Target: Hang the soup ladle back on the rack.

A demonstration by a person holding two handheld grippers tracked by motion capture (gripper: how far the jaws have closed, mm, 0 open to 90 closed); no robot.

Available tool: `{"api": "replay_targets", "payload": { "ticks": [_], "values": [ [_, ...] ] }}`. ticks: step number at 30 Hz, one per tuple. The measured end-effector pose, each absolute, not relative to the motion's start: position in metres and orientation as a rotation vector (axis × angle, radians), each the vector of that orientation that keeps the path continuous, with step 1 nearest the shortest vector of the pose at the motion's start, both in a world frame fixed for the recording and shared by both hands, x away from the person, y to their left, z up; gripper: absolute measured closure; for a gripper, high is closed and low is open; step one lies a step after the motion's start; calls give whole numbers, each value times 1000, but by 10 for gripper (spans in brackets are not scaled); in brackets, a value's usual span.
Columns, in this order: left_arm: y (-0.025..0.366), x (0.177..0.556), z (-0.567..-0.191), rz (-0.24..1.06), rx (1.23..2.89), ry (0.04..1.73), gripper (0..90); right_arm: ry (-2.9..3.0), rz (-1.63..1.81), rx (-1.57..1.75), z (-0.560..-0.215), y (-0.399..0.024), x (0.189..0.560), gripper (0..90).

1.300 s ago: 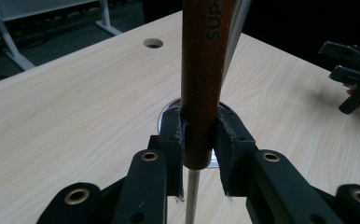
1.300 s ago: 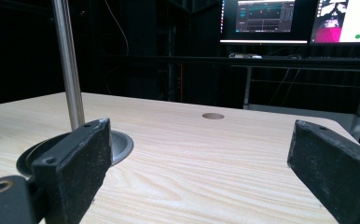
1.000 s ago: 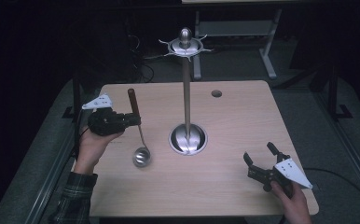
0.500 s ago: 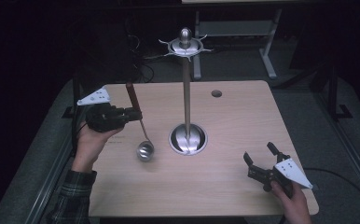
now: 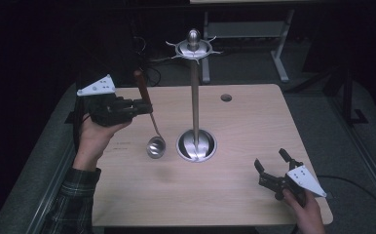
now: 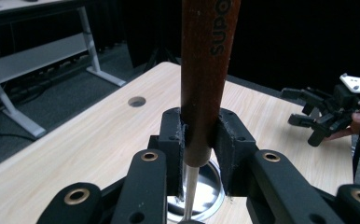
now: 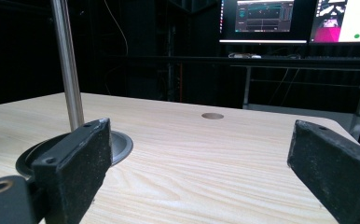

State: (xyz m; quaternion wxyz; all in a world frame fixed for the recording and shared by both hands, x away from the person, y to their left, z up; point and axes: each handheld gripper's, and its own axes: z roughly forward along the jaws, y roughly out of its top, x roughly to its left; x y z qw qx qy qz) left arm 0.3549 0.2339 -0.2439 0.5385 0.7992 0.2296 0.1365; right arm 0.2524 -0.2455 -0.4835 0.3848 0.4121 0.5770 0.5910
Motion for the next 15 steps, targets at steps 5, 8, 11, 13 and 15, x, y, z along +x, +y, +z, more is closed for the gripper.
{"api": "replay_targets", "payload": {
  "ticks": [5, 8, 11, 13, 15],
  "values": [
    [227, 360, -233, 328, 1902, 526, 736, 1470, 1505, 1049, -484, -245, 252, 60],
    [222, 362, -227, 326, 1902, 511, 736, 1470, 1506, 1050, -484, -246, 252, 60],
    [217, 363, -222, 325, 1903, 500, 736, 1470, 1506, 1050, -484, -246, 252, 60],
    [214, 365, -219, 328, 1907, 490, 735, 1470, 1506, 1050, -484, -246, 252, 60],
    [211, 366, -216, 327, 1907, 483, 736, 1470, 1506, 1049, -484, -246, 252, 60]
  ]
}}
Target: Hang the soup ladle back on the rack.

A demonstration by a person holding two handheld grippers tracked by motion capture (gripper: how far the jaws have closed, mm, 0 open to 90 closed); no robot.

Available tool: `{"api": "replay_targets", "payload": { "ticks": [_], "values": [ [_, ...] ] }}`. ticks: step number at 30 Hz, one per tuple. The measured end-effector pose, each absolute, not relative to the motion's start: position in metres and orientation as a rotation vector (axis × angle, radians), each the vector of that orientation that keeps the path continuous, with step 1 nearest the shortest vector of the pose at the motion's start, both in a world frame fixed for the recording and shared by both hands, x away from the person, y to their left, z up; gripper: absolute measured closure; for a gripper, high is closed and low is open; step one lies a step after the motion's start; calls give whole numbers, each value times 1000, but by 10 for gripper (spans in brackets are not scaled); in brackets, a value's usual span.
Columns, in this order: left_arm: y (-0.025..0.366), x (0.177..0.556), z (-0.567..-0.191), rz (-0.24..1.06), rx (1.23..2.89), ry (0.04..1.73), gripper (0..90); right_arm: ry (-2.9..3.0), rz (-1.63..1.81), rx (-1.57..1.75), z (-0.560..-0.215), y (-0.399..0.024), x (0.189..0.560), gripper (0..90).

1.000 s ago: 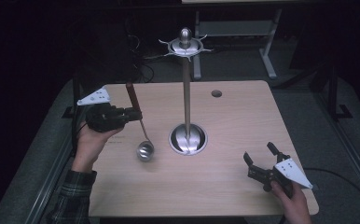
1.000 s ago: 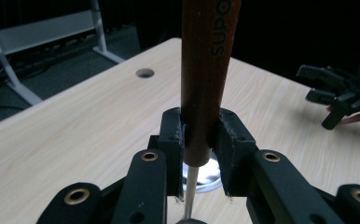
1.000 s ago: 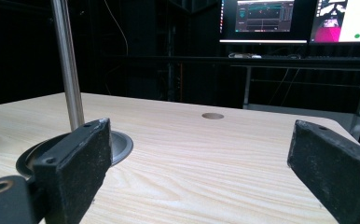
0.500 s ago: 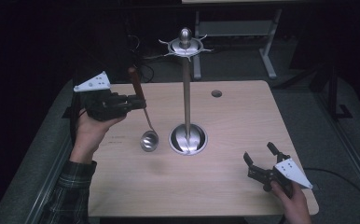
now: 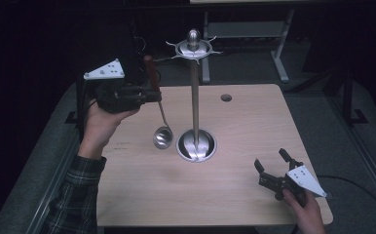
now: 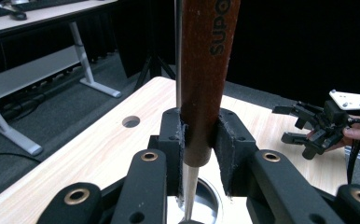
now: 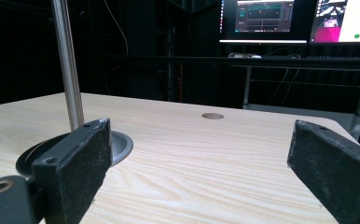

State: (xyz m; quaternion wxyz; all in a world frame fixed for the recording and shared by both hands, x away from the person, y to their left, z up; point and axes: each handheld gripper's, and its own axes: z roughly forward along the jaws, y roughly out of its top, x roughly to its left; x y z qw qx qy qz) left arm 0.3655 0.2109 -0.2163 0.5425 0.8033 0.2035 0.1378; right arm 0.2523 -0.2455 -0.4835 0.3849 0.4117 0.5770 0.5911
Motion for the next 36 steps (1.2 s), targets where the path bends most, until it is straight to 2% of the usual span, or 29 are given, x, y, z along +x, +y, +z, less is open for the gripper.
{"api": "replay_targets", "payload": {
  "ticks": [36],
  "values": [
    [178, 386, -209, 293, 1951, 453, 735, 1475, 1510, 1046, -483, -246, 252, 60]
  ]
}}
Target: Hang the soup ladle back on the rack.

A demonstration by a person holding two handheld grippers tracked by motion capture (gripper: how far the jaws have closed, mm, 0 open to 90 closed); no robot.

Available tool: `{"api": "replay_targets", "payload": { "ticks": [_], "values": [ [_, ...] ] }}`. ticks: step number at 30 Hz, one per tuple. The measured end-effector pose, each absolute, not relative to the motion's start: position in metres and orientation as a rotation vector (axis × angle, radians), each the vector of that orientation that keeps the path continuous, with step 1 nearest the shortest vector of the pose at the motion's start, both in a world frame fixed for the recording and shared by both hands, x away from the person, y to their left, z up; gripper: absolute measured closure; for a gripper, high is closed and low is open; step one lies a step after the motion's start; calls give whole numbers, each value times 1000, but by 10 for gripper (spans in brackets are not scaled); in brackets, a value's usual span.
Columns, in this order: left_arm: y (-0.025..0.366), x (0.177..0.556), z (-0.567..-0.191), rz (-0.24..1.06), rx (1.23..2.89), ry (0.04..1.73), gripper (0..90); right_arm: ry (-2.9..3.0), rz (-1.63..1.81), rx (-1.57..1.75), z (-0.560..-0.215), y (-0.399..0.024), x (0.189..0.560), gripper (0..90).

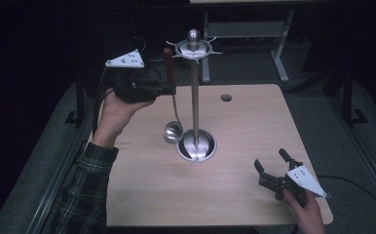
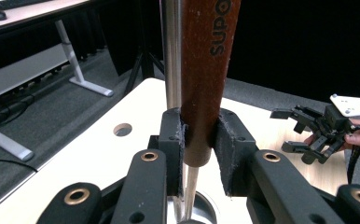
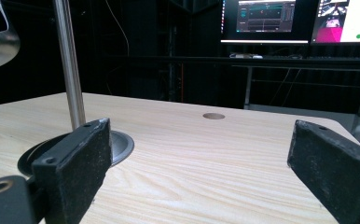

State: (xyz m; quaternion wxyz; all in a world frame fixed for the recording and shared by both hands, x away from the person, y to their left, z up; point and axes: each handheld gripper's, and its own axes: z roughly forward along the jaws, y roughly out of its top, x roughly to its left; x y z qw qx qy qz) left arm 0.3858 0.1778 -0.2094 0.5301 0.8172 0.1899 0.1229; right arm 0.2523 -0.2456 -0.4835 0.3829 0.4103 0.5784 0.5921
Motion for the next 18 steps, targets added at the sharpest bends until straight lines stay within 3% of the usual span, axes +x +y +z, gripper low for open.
{"api": "replay_targets", "payload": {
  "ticks": [18],
  "values": [
    [160, 393, -217, 272, 1976, 438, 735, 1476, 1513, 1046, -484, -246, 252, 60]
  ]
}}
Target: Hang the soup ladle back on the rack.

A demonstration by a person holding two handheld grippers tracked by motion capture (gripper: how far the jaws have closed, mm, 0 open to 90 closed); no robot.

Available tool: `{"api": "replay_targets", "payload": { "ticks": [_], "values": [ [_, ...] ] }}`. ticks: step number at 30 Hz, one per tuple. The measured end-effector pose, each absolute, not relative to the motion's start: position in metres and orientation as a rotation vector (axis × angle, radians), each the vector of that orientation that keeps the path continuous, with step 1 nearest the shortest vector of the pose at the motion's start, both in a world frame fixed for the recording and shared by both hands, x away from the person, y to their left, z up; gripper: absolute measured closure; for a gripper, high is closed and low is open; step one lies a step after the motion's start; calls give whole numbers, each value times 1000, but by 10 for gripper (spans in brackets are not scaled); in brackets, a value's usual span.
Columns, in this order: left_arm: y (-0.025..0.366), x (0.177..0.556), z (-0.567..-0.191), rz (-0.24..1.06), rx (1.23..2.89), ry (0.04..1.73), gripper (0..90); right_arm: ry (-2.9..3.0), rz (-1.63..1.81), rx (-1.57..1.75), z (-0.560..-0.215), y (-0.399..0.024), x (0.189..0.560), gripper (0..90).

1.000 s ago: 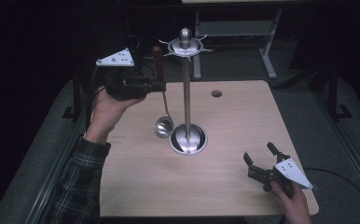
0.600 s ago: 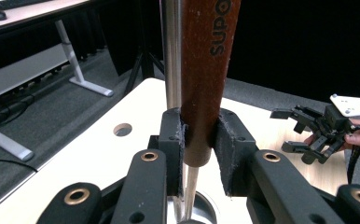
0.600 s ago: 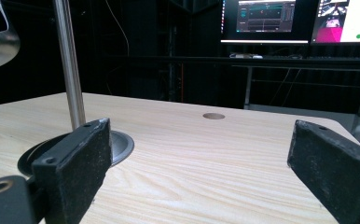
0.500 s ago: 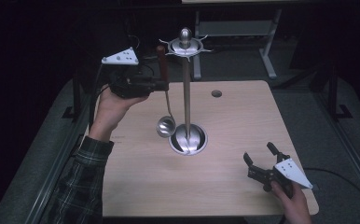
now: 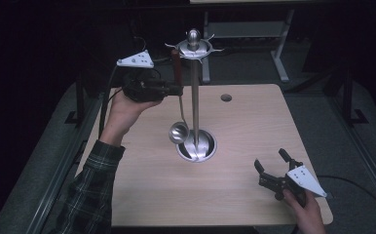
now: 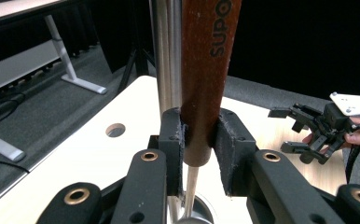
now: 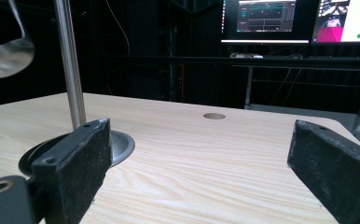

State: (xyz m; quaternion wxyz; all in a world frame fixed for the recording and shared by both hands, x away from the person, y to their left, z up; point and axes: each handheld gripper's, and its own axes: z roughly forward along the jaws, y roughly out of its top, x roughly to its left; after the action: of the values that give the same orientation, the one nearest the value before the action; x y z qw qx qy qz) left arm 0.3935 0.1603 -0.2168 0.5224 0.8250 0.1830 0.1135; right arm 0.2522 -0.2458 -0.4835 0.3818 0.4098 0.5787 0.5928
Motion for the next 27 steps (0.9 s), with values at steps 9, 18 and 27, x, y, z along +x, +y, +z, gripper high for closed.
{"api": "replay_targets", "payload": {
  "ticks": [9, 18, 27],
  "values": [
    [166, 391, -219, 246, 1940, 432, 678, 1476, 1518, 1048, -484, -246, 252, 60],
    [189, 370, -235, 301, 1980, 484, 471, 1481, 1524, 1045, -484, -246, 253, 60],
    [226, 347, -270, 323, 1986, 584, 377, 1475, 1513, 1052, -484, -245, 253, 60]
  ]
}}
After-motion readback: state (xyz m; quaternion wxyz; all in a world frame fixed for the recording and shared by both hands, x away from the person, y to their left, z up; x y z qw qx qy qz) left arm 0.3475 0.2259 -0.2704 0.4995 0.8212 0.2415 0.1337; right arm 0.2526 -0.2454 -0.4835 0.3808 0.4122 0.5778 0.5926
